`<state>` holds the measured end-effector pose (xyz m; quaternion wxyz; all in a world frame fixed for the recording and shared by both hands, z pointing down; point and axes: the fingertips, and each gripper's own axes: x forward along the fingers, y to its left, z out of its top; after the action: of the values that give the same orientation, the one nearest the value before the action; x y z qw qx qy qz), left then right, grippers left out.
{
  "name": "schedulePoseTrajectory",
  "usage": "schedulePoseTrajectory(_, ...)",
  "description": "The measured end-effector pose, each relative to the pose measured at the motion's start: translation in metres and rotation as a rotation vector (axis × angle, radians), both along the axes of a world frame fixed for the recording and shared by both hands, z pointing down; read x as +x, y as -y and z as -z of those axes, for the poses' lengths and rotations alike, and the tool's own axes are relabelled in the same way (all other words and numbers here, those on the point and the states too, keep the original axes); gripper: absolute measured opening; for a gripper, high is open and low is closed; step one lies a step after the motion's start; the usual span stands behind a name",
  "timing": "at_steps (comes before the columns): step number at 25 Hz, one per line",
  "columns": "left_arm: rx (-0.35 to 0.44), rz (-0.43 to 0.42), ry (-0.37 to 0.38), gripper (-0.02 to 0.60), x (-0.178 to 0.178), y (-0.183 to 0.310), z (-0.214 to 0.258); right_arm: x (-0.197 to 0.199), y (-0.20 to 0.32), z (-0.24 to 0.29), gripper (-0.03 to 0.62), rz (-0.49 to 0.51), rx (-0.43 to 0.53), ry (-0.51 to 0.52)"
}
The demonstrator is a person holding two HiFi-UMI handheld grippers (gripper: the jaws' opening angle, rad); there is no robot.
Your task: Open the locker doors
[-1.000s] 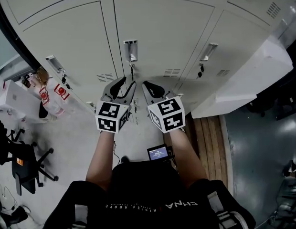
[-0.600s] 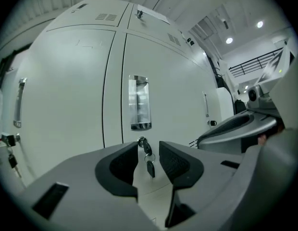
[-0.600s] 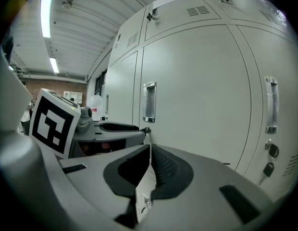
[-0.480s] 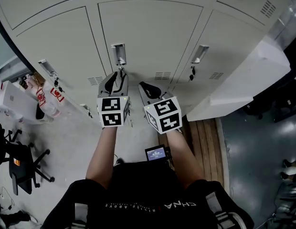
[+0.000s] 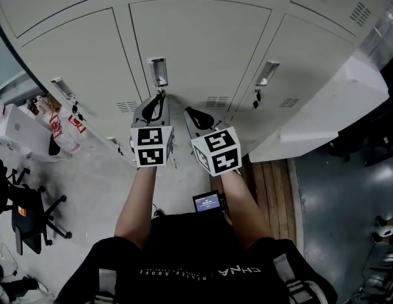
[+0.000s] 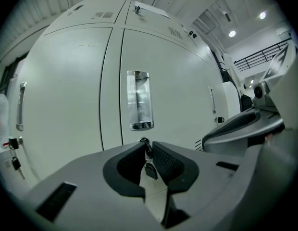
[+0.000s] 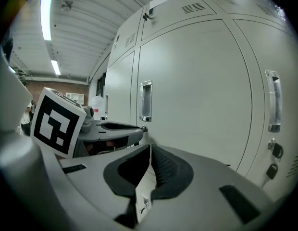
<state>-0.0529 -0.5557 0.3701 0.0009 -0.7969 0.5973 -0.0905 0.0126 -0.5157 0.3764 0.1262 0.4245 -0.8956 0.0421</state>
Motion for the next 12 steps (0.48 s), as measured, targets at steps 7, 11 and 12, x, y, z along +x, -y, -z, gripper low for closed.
schedulePoseTrajectory(7,0.006,-0.028,0.115,0.057,0.0015,0.0001,-0.0013,0.0007,0.002,-0.001,0.037,-0.021,-0.011,0.02)
schedulePoseTrajectory(11,0.018,-0.058,0.235,0.057,0.0035,-0.0001,-0.005,0.0019,0.0024,-0.0003,0.037,-0.036,-0.017,0.031)
schedulePoseTrajectory(12,0.023,-0.065,0.269,0.057,0.0037,-0.0003,-0.0053,0.0017,0.0022,0.0,0.037,-0.039,-0.018,0.033)
